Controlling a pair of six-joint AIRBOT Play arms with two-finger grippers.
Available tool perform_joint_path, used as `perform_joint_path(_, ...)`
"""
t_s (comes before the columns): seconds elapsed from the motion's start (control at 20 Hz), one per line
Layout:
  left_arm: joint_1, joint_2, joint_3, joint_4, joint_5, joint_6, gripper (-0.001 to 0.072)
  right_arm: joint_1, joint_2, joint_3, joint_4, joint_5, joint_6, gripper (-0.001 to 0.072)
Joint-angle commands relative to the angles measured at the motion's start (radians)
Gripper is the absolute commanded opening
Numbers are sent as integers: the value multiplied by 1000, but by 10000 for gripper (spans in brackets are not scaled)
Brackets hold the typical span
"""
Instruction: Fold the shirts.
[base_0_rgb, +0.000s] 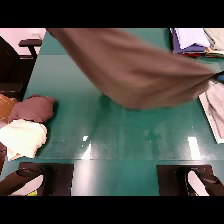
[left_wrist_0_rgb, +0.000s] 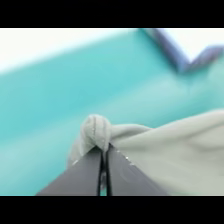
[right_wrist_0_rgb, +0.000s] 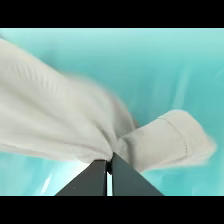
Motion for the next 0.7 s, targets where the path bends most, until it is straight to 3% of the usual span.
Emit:
perform_joint_path(0.0, 0, 179, 66, -9, 55, -6, 27, -122, 90, 184, -15, 145, 0, 14)
perform_joint_path(0.3, 0, 225, 79, 3, 58, -11, 26, -199, 23, 426, -13, 229, 8, 14)
perform_joint_path(0.45, 0, 142, 8, 78, 0, -11, 27, -164, -113, 495, -3, 262, 44, 14)
perform_joint_path(0.65, 0, -58, -167, 117, -64, -17, 27, -39, -332, 398, -9, 291, 84, 14)
